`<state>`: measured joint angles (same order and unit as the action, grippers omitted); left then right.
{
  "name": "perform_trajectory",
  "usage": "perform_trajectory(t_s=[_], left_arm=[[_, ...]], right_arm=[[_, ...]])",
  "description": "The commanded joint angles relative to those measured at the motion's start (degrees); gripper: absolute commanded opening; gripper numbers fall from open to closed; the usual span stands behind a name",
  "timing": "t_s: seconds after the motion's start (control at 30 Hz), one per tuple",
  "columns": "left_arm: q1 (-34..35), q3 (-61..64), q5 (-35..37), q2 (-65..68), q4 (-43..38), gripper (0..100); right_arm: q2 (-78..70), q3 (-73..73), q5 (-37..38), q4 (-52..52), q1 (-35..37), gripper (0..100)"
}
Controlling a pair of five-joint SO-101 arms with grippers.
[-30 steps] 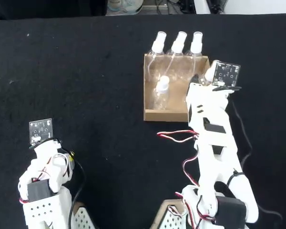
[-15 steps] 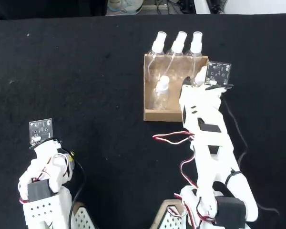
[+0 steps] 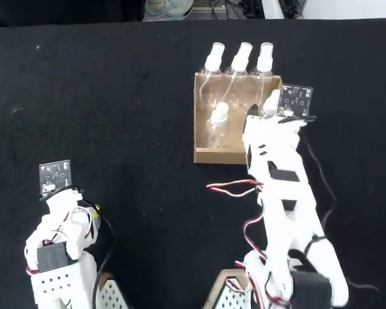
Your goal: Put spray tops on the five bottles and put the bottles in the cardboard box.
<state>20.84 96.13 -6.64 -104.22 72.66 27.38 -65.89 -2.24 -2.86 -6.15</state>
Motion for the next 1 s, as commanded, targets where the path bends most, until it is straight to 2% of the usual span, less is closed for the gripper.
perform_trajectory(t_s=[0.0, 0.13, 0.37, 0.5, 0.67, 0.8, 0.97], left_arm=[[0.13, 1.19, -0.26, -0.35, 0.26, 19], [0.13, 1.19, -0.26, -0.35, 0.26, 19], [0.13, 1.19, -0.26, -0.35, 0.26, 19], [0.13, 1.19, -0.26, -0.35, 0.26, 19], [0.13, 1.19, -0.26, -0.35, 0.26, 19], [0.13, 1.19, -0.26, -0.35, 0.26, 19], [0.13, 1.19, -0.26, -0.35, 0.26, 19]], right_arm=[[6.2, 0.22, -0.35, 6.59, -1.41, 32.2], [11.47, 1.8, -0.35, 16.79, -1.14, 39.0], [23.96, 2.24, -0.09, 29.19, -1.14, 34.5], [31.96, 2.15, 0.09, 36.04, -1.32, 27.3], [41.71, 2.07, 0.26, 45.45, -2.81, 0.8], [47.43, 0.13, 4.13, 50.9, -4.04, 7.9], [52.88, -8.48, 8.44, 52.92, -3.69, 1.0]])
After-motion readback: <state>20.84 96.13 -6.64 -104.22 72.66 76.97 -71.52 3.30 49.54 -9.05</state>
